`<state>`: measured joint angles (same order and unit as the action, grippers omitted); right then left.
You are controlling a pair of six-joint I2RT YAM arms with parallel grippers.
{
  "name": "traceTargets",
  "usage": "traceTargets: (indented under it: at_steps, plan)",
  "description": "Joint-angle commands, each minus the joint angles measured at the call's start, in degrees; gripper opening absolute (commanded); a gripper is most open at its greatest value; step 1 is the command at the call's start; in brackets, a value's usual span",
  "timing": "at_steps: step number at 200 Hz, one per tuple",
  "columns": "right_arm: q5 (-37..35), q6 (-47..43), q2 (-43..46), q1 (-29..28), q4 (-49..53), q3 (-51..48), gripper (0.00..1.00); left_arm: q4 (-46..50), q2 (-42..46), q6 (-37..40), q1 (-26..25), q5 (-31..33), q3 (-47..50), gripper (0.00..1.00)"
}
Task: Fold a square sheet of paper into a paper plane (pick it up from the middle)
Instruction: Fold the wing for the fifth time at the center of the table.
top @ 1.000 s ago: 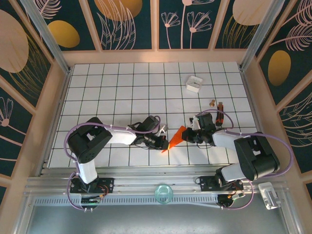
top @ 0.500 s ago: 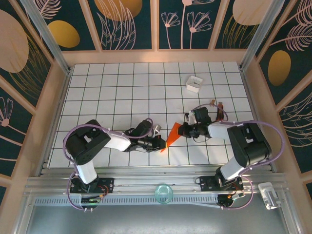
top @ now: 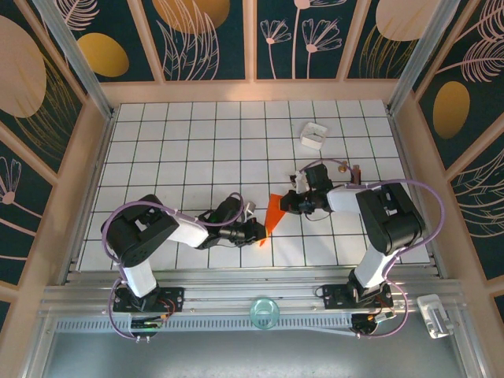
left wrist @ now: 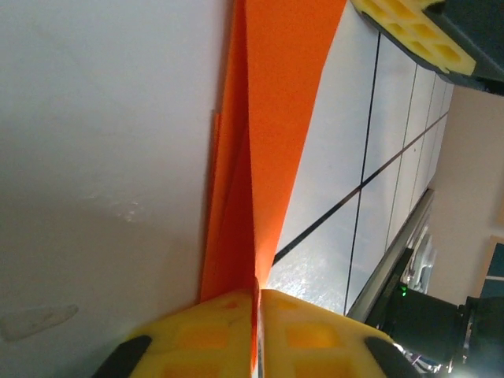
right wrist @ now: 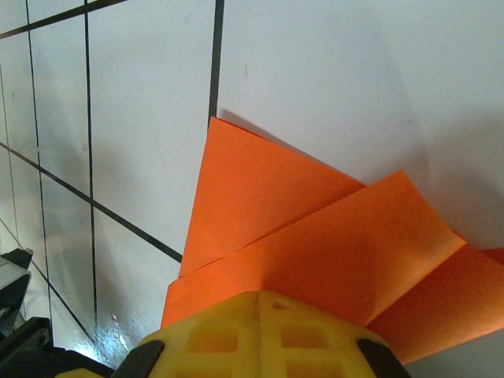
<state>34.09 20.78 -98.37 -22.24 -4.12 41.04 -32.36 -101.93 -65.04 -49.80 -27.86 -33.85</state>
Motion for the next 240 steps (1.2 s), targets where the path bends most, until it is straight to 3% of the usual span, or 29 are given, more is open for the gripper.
traceTargets:
  at_steps: [1, 60, 111, 154, 240]
  plan:
    - [-3.5, -2.0, -2.2, 0.0, 1.7, 0.3, 0.04, 9.3, 2.4, 7.4, 0.0, 0.8, -1.9, 0.16]
    - [-3.7, -2.3, -2.0, 0.0, 2.2, 0.1, 0.04, 25.5, 6.7, 20.9, -0.9, 4.9, -6.5, 0.27]
    - [-3.4, -2.4, -2.1, 0.0, 2.1, 0.2, 0.04, 28.9, 4.1, 24.4, -2.4, 5.7, -9.6, 0.35]
    - [-3.5, -2.4, -2.1, 0.1, 2.1, 0.1, 0.04, 27.8, 2.2, 23.9, -2.4, 4.8, -9.5, 0.24]
    - [-4.0, -2.6, -2.0, 0.0, 2.3, 0.0, 0.04, 24.9, 1.3, 22.3, -2.0, 1.9, -7.9, 0.14]
